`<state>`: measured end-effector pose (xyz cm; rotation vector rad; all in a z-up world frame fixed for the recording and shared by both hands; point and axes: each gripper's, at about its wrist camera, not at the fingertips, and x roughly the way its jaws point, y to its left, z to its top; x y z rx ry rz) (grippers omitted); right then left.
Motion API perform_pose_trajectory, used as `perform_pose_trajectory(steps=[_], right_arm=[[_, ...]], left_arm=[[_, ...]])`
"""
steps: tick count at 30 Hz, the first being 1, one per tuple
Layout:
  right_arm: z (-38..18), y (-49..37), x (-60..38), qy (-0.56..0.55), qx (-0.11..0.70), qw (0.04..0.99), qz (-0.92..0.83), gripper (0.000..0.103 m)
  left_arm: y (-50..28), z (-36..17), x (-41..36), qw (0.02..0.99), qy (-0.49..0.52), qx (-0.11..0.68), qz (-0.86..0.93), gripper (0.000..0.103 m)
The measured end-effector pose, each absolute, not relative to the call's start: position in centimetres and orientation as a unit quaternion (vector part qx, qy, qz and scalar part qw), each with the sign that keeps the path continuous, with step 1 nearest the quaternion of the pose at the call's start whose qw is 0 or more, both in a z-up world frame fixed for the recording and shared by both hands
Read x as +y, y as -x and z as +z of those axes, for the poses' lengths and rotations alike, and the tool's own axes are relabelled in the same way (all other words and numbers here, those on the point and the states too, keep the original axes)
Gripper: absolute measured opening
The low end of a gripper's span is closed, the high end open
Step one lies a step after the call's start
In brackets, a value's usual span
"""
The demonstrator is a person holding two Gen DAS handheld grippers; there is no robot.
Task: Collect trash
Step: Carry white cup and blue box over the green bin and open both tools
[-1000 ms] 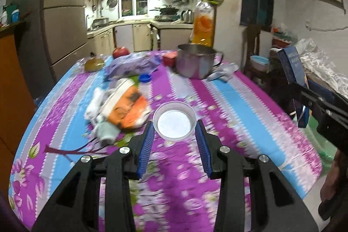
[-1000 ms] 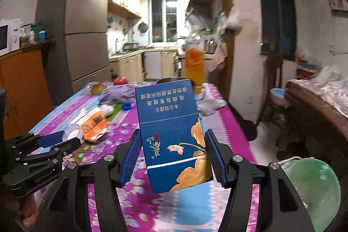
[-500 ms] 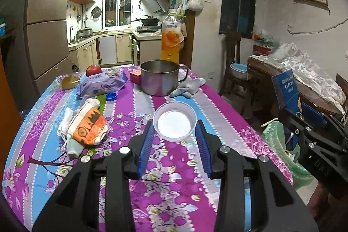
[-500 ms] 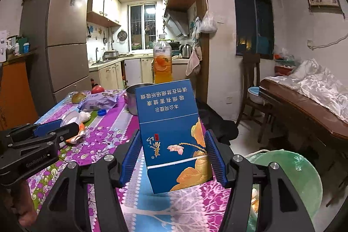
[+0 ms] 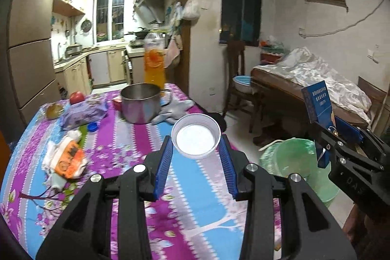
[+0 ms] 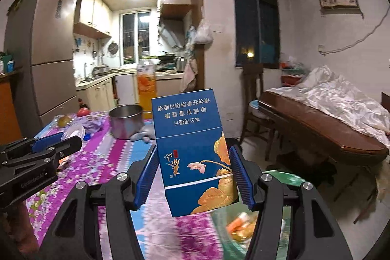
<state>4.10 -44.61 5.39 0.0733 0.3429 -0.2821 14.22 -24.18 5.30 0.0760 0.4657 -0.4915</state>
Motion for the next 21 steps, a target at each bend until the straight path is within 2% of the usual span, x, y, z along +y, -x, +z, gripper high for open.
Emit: perform_pose_trajectory(steps=[12, 21], right_arm=[[5.1, -0.2, -54.1, -0.068, 0.176, 0.957, -0.221, 0.06], [2.0, -1.0, -61.1, -0.122, 0.262, 0.927, -0.242, 0.06]], left_arm=[[-13.4, 4.7, -33.0, 0.921, -0.068, 0.233, -0.303, 0.037], [-14.2, 2.3, -40.6, 0.884, -0.106, 0.293, -0.348, 0.037]])
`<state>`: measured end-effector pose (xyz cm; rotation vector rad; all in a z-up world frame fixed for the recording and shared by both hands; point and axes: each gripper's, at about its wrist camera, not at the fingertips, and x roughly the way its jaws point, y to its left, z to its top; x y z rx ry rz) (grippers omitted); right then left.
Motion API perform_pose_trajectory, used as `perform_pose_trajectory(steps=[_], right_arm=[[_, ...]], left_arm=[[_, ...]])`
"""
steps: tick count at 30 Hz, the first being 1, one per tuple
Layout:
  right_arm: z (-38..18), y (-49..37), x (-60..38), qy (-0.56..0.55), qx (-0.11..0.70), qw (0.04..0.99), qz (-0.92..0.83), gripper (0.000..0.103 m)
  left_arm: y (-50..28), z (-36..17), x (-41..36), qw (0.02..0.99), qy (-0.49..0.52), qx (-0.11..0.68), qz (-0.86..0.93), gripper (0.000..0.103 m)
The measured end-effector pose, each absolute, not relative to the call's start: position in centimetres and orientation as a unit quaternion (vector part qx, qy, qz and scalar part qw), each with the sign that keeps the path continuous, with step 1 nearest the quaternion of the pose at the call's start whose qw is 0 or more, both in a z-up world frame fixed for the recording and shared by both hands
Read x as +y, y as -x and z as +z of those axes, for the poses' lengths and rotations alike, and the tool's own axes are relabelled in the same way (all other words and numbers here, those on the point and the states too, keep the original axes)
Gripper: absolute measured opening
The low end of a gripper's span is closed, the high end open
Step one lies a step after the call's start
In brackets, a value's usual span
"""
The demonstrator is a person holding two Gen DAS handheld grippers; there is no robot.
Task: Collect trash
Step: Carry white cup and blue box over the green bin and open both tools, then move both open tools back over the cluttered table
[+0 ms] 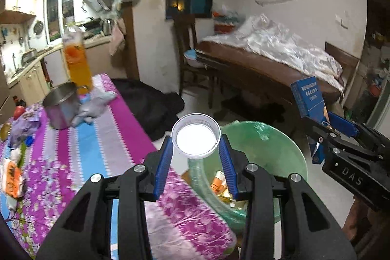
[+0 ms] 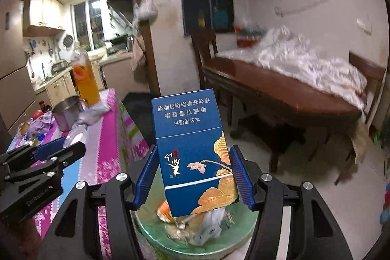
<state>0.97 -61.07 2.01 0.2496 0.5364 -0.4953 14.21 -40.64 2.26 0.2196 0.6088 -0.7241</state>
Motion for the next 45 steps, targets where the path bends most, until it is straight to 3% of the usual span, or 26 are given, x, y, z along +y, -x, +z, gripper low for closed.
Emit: perform_pose_trajectory(steps=[15, 36, 37, 39, 43, 45], right_arm=[[-4.7, -3.8, -67.9, -0.208, 0.375, 0.868, -0.25, 0.06], [-5.4, -4.3, -67.6, -0.214, 0.38, 0.865, -0.248, 0.062], [-5.4, -4.3, -67.6, -0.214, 0.379, 0.865, -0.249, 0.066], [-5.2, -4.0, -67.7, -0.214, 0.373, 0.866, -0.254, 0.069], [-5.1, -3.6, -67.9, -0.218, 0.367, 0.867, -0.259, 0.07], [-4.9, -3.1, -67.9, -0.221, 0.357, 0.869, -0.261, 0.075]], left_arm=[[-16.4, -2.6, -47.1, 0.835, -0.159, 0.381, -0.363, 0.037], [-16.4, -2.9, -48.3, 0.839, -0.166, 0.377, -0.356, 0.038], [-16.5, -2.9, -48.3, 0.838, -0.166, 0.379, -0.356, 0.041], [-16.6, -2.9, -48.3, 0.842, -0.166, 0.375, -0.351, 0.058], [-16.8, -2.7, -48.1, 0.845, -0.165, 0.373, -0.347, 0.063], [-16.9, -2.7, -47.9, 0.846, -0.163, 0.372, -0.346, 0.064]])
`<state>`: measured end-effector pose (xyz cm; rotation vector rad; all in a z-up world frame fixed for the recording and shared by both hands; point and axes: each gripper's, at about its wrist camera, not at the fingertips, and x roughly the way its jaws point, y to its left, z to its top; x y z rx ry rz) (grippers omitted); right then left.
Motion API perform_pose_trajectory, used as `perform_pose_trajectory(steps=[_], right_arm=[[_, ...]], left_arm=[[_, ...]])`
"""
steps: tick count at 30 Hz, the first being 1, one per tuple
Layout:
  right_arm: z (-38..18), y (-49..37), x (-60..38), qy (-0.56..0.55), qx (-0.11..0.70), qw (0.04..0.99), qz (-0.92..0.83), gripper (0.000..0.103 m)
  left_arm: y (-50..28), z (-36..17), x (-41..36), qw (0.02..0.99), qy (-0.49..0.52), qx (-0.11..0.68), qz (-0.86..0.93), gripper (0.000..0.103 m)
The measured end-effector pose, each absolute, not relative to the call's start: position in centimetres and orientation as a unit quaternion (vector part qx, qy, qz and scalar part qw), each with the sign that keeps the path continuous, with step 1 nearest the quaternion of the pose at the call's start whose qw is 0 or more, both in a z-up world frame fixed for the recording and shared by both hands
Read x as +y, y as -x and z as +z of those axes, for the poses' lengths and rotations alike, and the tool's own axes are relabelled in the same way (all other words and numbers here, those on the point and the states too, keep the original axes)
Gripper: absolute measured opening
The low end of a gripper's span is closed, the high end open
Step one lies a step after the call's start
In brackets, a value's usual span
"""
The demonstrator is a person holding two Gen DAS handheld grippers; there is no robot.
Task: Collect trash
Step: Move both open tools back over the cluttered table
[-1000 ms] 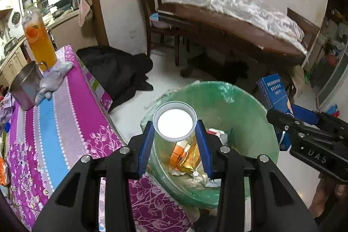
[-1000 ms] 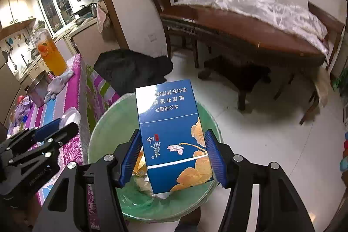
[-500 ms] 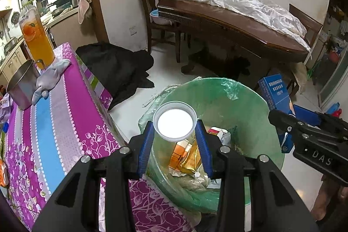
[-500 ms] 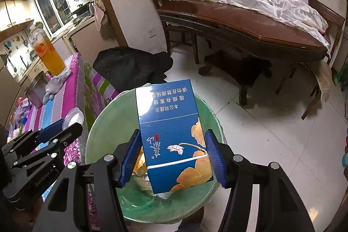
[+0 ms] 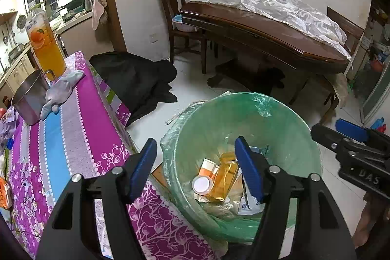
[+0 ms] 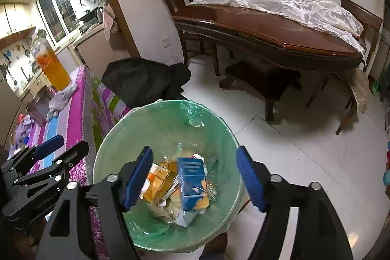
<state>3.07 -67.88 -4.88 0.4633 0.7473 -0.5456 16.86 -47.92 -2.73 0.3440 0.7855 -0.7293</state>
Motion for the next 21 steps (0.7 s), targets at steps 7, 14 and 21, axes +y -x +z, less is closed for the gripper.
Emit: perform_pose_trajectory(steps=[7, 14, 21], right_arm=[[-1.0, -0.9, -64.5, -0.198, 0.299, 0.874, -0.328, 0.099], [1.6, 1.6, -60.7, -0.285, 0.219, 0.865, -0.349, 0.099], [0.9, -2.6, -54.6, -0.256, 0.233, 0.877, -0.334, 0.099]], left_arm=[[-16.8, -2.1, -45.8, 0.851, -0.154, 0.364, -0.346, 0.065], [-17.7, -0.3, -41.1, 0.869, -0.126, 0.35, -0.327, 0.067], [-18.6, 0.7, -35.2, 0.893, -0.122, 0.326, -0.285, 0.072]])
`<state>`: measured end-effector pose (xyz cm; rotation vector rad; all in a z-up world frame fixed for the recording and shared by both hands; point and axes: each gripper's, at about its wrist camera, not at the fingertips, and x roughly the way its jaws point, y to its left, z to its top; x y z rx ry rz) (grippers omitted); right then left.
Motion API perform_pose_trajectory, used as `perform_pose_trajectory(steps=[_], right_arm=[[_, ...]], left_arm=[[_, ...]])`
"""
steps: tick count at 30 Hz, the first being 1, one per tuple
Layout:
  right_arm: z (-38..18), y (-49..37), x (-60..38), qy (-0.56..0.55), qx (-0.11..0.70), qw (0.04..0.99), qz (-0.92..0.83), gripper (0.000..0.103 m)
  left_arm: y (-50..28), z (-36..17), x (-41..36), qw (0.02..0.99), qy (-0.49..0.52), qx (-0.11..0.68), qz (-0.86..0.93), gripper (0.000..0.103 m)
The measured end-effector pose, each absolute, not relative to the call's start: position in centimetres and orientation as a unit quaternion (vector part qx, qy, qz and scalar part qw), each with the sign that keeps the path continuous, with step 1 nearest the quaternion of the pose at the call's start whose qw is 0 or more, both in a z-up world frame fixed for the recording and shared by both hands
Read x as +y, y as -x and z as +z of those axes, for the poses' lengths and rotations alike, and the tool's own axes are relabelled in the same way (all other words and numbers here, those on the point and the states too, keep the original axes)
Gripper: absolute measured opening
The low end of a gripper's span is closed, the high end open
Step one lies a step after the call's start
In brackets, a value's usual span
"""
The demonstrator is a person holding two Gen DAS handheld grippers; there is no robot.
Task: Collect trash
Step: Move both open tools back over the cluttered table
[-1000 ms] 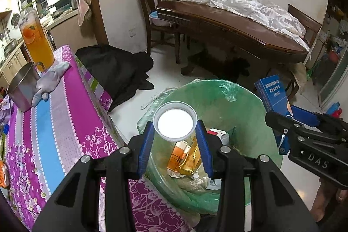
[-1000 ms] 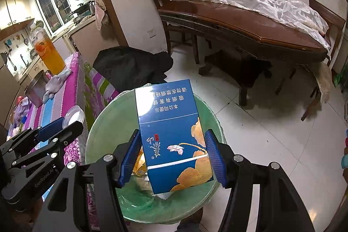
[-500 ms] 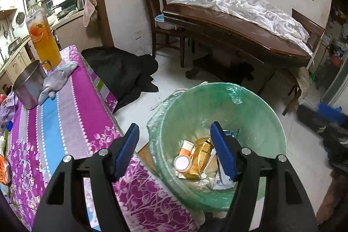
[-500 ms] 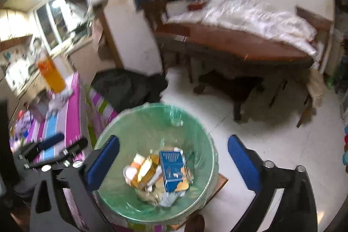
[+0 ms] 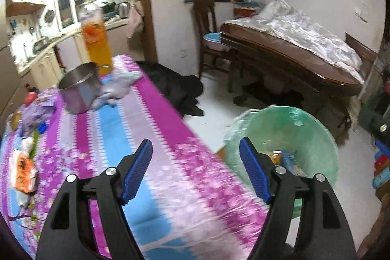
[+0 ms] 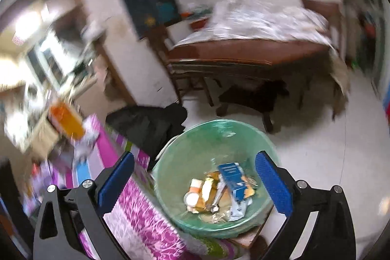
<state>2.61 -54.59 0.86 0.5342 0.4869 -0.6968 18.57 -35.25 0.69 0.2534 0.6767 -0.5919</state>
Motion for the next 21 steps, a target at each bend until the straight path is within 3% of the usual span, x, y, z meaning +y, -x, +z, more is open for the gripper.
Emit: perform_pose_trajectory(steps=[7, 14, 21], right_arm=[[1.3, -7.6, -45.6, -0.152, 0.197, 0.94, -0.235, 0.099], [-0.7, -14.2, -35.5, -0.072, 0.237, 0.965, -0.088, 0.099], [-1.9, -20.6, -25.9, 0.016, 0.275, 0.957, 0.096, 0.099]], left_arm=[[-22.4, -0.7, -23.2, 0.915, -0.094, 0.335, -0.203, 0.075], [-26.7, -1.6, -7.5, 0.934, -0.042, 0.346, -0.08, 0.086], [-31.0, -2.5, 5.7, 0.928, 0.052, 0.37, -0.001, 0.088]])
